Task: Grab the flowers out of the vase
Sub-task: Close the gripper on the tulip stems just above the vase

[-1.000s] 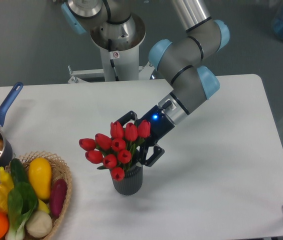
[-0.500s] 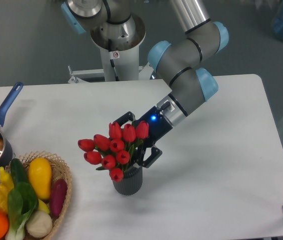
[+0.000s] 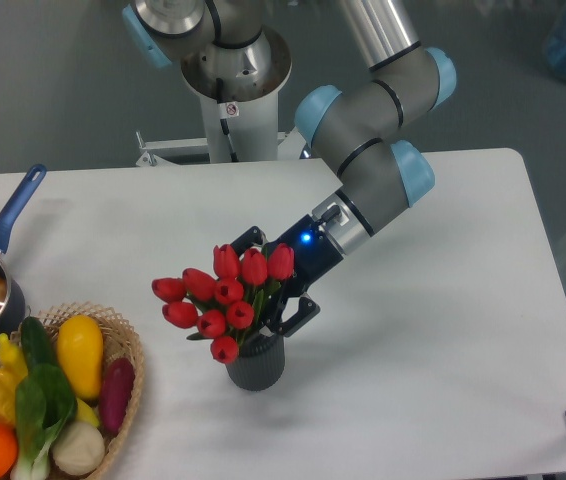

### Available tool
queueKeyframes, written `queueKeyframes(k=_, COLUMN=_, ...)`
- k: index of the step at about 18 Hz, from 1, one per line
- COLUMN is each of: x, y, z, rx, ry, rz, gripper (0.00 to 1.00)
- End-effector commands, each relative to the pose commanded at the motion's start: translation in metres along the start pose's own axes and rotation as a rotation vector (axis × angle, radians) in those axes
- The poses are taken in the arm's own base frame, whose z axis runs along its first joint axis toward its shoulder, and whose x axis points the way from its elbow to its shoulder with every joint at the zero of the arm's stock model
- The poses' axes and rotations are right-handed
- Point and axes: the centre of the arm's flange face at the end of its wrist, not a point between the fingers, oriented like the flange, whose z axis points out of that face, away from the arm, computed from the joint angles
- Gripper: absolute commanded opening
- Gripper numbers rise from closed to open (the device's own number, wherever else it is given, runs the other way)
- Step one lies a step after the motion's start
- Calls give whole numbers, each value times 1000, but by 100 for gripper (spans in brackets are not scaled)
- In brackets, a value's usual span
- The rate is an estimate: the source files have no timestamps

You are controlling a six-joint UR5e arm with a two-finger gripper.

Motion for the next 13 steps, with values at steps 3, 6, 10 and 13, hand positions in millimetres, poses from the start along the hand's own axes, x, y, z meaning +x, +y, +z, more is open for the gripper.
queueKeyframes(k=3, x=0, y=0, z=-1, rx=2, ry=-2, rz=-1, gripper=71)
queueKeyframes(k=6, x=-1, y=1, z=-2, rx=2, ry=-3, rz=-3, gripper=66)
queueKeyframes(k=10, x=0, y=1, z=-2, rx=2, ry=-3, rz=-8, gripper=59)
queueKeyframes(k=13, x=0, y=2, z=-3, rx=2, ry=-4, rz=-14, gripper=53)
